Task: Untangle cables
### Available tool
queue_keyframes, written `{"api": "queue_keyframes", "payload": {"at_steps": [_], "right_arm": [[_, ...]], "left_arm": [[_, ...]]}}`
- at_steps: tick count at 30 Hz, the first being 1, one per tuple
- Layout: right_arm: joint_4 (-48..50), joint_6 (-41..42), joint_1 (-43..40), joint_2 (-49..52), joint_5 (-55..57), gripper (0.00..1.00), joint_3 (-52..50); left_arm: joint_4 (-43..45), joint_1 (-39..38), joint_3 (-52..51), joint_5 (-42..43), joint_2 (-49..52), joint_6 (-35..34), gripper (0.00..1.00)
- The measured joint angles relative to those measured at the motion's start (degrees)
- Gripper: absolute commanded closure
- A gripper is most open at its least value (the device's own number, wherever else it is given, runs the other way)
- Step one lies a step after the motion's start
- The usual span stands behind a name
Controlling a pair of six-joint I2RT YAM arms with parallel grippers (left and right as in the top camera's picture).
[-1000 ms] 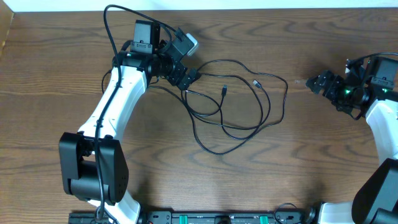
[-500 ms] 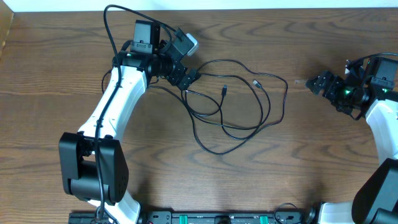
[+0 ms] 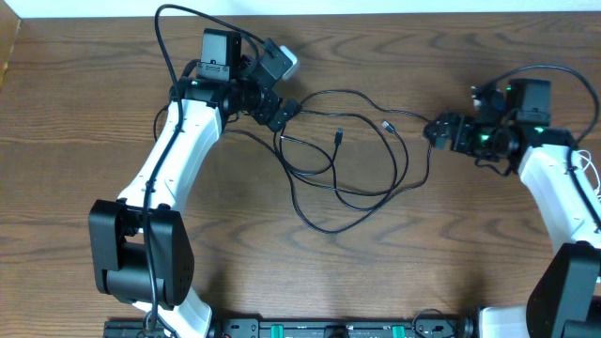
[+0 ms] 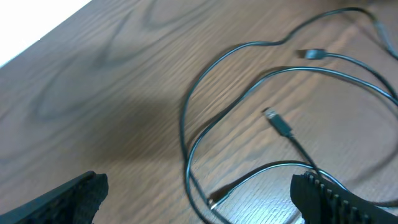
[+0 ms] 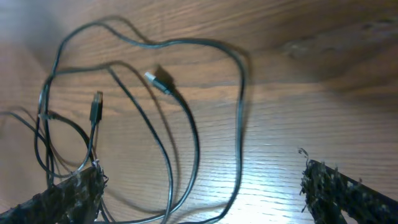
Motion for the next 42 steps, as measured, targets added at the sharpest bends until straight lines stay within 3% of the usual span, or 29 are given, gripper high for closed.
{"api": "queue_keyframes", "payload": {"at_steps": [8,16,25,34,42], "right_arm": [[-3.5,0.28,7.69,1.73,9.75,0.01,0.02],[-10.99,9.75,5.51,9.29,30.64,0.09,-0.2],[-11.32,14.03,-3.82,13.25,28.85,0.1,-1.29],[-0.33,15.21,-20.65,11.37,29.18,0.01,-6.16],[19.63,15.04,-31.95,13.49,35.15,0.01,-8.39]], "left_arm": [[-2.23,4.46,-0.11,-18.73,0.0,-15.93,0.02],[-6.29,7.08,-0.22,-22.14,0.0,-20.44,0.02],[-6.67,7.04,-0.24,-22.14,0.0,-21.53,0.02],[-6.67,7.04,-0.24,-22.14,0.0,-21.62,0.02],[-6.64,7.04,-0.24,-22.14,0.0,-21.7,0.02]]}}
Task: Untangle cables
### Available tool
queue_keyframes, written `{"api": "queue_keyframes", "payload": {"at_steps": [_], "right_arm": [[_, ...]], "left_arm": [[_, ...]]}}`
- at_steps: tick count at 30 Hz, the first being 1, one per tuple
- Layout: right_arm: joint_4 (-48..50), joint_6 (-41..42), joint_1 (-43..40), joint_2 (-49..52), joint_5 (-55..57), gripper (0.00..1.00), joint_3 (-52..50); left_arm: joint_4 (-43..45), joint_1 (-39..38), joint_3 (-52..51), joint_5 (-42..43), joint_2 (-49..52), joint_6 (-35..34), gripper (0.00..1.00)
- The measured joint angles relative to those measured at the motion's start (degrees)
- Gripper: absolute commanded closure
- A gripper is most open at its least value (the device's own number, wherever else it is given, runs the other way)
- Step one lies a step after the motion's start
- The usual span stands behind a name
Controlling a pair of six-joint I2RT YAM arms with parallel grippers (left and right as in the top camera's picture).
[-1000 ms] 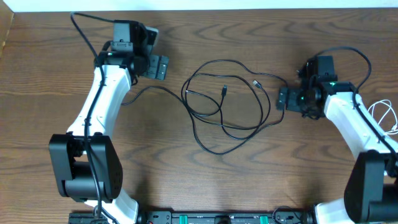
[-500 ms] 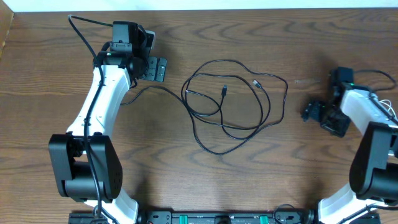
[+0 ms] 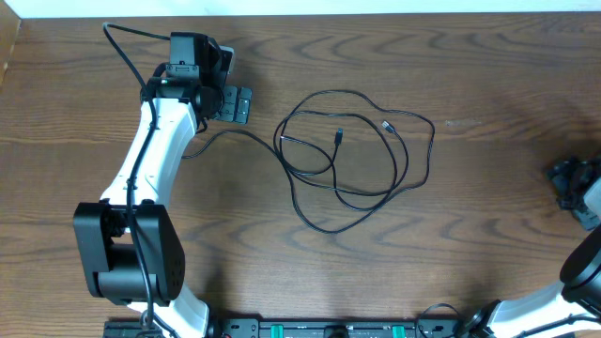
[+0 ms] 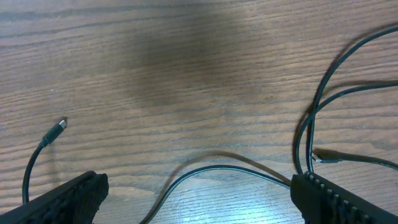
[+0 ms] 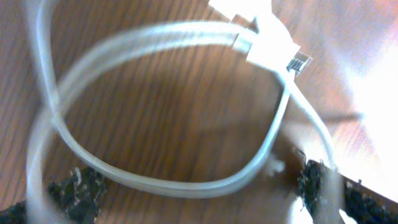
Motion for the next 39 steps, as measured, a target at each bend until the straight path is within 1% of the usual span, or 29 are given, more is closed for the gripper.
{"api": "queue_keyframes", "payload": {"at_steps": [2,4,7,9,11,12,15,16,18,22,25,26,27,30,33,37,38,39], "right_arm": [[4.68,-0.7,-1.09,0.81,1.14,0.03,-0.63],[7.78,-1.95,-2.03,1.4,1.55,0.13,-0.85],[8.96,-3.56,-4.5,2.23,3.02,0.15,-0.2],[5.88,-5.9,-6.78,2.78,4.17,0.16,2.05],[-0.63,-8.5,-10.32,3.69,5.14,0.14,6.38],[-2.08,-9.09,-11.43,4.0,5.33,0.14,7.74],[-9.73,-10.6,-15.96,4.55,3.74,0.09,15.47],[-12.24,-10.88,-17.09,4.57,1.6,0.06,18.27],[-14.49,-13.11,-18.71,4.59,-6.4,0.04,23.43],[-16.9,-19.34,-18.62,4.52,-28.7,0.02,30.34],[-19.78,-24.11,-15.23,4.52,-41.79,0.01,32.41],[-20.65,-25.62,-13.57,4.52,-43.52,0.01,32.52],[-21.35,-26.75,-12.09,4.52,-44.26,0.01,32.52],[-22.91,-32.22,-2.23,4.52,-46.01,0.01,32.52],[-22.93,-35.1,6.58,4.55,-46.42,0.01,32.52],[-22.93,-36.5,16.26,4.52,-46.53,0.01,32.5],[-22.93,-36.76,19.82,4.52,-46.69,0.01,32.5],[-22.93,-36.83,21.24,4.55,-46.64,0.01,32.5]], "left_arm": [[-0.02,0.0,0.0,0.0,0.0,0.0,0.02],[-0.04,0.0,0.0,0.02,0.0,0.0,0.02],[-0.02,0.0,0.0,0.02,0.0,0.0,0.02],[-0.02,0.0,0.0,0.02,0.0,0.0,0.02],[0.0,0.0,-0.02,0.0,0.0,0.0,0.02],[-0.02,0.0,-0.02,0.0,0.0,0.0,0.02],[-0.04,0.0,-0.02,0.02,0.0,0.0,0.02],[0.0,0.0,-0.02,0.0,0.0,0.0,0.02],[-0.02,0.0,-0.02,-0.02,0.0,0.0,0.02],[-0.04,0.0,-0.02,0.0,0.0,0.0,0.02],[-0.02,0.0,-0.02,0.0,0.0,0.0,0.02],[-0.02,0.0,-0.02,0.0,0.0,0.0,0.02],[-0.04,0.0,-0.02,0.0,0.0,0.0,0.02],[-0.04,0.0,-0.02,0.0,0.0,0.0,0.02],[-0.04,0.0,-0.02,0.0,0.0,0.0,0.02],[-0.04,0.0,-0.02,0.0,0.0,0.0,0.02],[-0.04,0.0,-0.02,0.0,0.0,0.0,0.02],[-0.02,0.0,-0.02,0.0,0.0,0.0,0.02]]}}
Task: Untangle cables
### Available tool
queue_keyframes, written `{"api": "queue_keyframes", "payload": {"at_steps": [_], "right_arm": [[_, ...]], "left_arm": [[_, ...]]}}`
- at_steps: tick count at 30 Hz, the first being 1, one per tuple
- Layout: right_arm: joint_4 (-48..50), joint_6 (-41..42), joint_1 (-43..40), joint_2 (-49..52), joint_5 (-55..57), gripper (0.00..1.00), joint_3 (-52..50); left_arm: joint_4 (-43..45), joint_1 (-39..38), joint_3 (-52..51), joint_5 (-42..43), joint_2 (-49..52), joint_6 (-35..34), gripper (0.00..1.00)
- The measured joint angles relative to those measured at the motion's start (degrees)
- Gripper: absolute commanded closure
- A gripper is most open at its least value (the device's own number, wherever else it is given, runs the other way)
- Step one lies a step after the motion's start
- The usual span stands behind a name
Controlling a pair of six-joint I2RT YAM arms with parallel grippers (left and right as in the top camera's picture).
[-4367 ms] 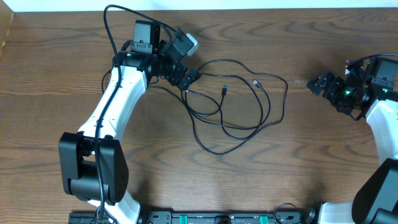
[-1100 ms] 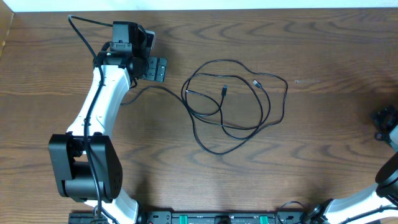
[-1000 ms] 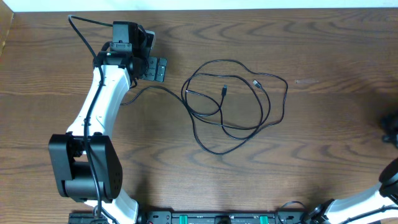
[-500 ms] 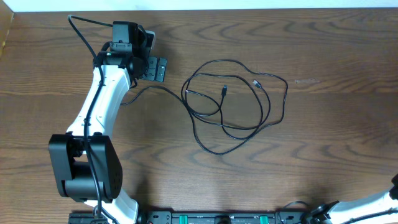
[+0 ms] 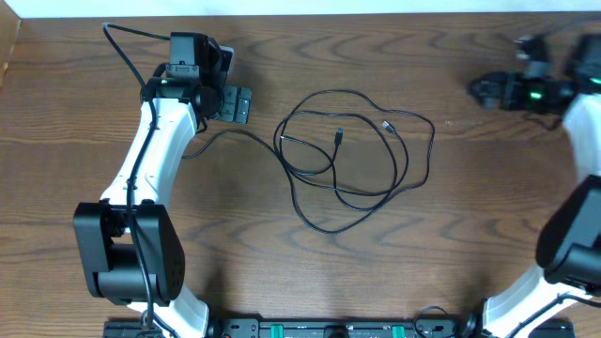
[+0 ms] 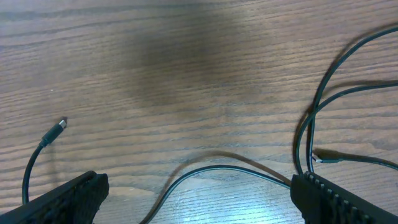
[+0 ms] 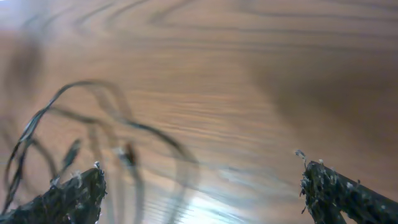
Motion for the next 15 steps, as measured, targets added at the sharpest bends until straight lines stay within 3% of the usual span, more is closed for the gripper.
{"api": "queue_keyframes", "payload": {"at_steps": [7,13,15], "right_arm": [[-3.34,-0.92,16.46,-0.02,3.98,0.01,-0.11],[-14.73,-7.48,27.47,-0.02,6.86,0.02,-0.24],[-19.58,-11.21,30.34,0.0,7.1,0.06,-0.31]], "left_arm": [[-0.02,0.0,0.0,0.0,0.0,0.0,0.02],[0.0,0.0,0.0,0.02,0.0,0.0,0.02],[-0.02,0.0,0.0,-0.02,0.0,0.0,0.02]]}}
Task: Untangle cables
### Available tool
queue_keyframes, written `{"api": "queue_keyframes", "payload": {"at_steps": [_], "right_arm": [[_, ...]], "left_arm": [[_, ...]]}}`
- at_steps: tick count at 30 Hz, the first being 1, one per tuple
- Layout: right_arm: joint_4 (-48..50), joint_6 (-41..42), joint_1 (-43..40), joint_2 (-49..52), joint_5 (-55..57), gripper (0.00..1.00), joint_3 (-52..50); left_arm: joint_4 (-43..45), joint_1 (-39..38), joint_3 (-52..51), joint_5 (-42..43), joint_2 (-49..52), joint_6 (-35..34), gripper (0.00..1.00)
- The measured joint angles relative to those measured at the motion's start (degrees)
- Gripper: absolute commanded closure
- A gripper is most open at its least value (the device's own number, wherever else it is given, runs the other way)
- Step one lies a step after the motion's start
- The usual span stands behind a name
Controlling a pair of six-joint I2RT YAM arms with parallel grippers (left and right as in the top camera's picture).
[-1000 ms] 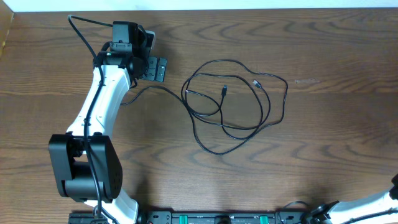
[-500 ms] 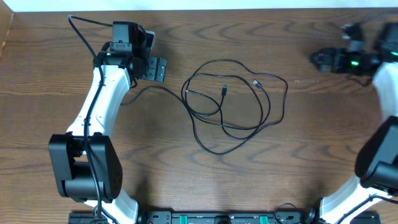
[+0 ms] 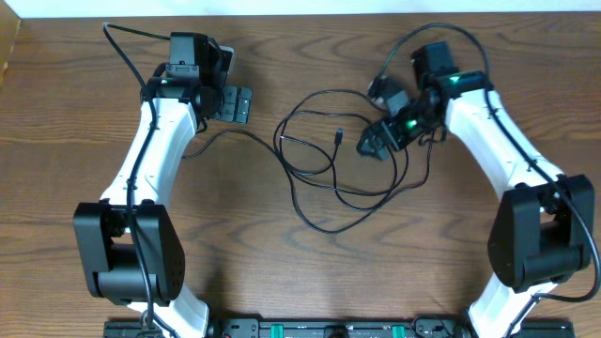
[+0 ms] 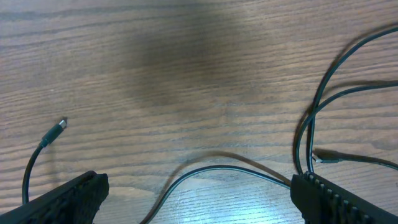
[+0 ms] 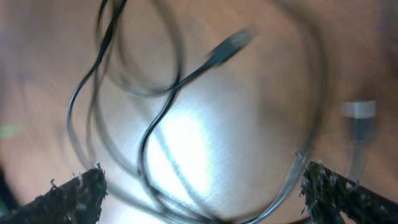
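Observation:
A tangle of thin black cables lies in loops mid-table, with one plug end inside the loops. One strand trails left under the left arm. My left gripper sits at the upper left, away from the tangle. It is open, with the strand curving on the wood between its fingers and a loose plug to the left. My right gripper hovers over the tangle's upper right, open. Its view is blurred, with loops and a dark plug below.
A pale connector on a light cable shows at the right of the blurred right wrist view. The wooden table runs to a white wall at the back edge. Both arm bases stand at the front edge.
My right gripper was at the table's far upper right and is now over the upper right part of the tangle, still open. The left arm and the cables have not moved.
Both grippers first stood open at either side of the tangle. Then the left was back at the upper left, and the right was at the far right edge above a white cable. The right then showed at the upper right corner, and now over the tangle.

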Motion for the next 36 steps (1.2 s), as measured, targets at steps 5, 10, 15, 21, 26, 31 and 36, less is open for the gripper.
{"api": "queue_keyframes", "payload": {"at_steps": [5,10,15,21,26,31,36], "right_arm": [[-6.23,-7.54,4.94,-0.02,0.66,0.06,-0.85],[0.2,-9.86,9.16,-0.04,0.15,0.02,-8.02],[8.22,-8.98,12.41,-0.02,-0.42,0.2,-16.41],[12.48,-5.97,13.6,-0.02,-0.09,0.99,-18.88],[12.79,-3.63,13.6,-0.02,2.54,0.99,-18.4],[6.73,2.71,12.7,0.26,3.54,0.99,-6.73],[-0.46,5.11,11.17,0.35,4.0,0.99,11.3]], "left_arm": [[0.0,0.0,0.0,0.02,0.0,0.0,0.02],[0.0,0.0,0.0,0.0,0.0,0.0,0.02],[0.02,0.0,0.0,0.0,0.0,0.0,0.02],[0.0,0.0,0.0,0.02,0.0,0.0,0.02],[0.02,0.0,0.0,0.02,0.0,0.0,0.02],[0.0,0.0,0.0,0.02,0.0,0.0,0.02],[0.02,0.0,-0.02,0.02,0.0,0.0,0.02]]}}
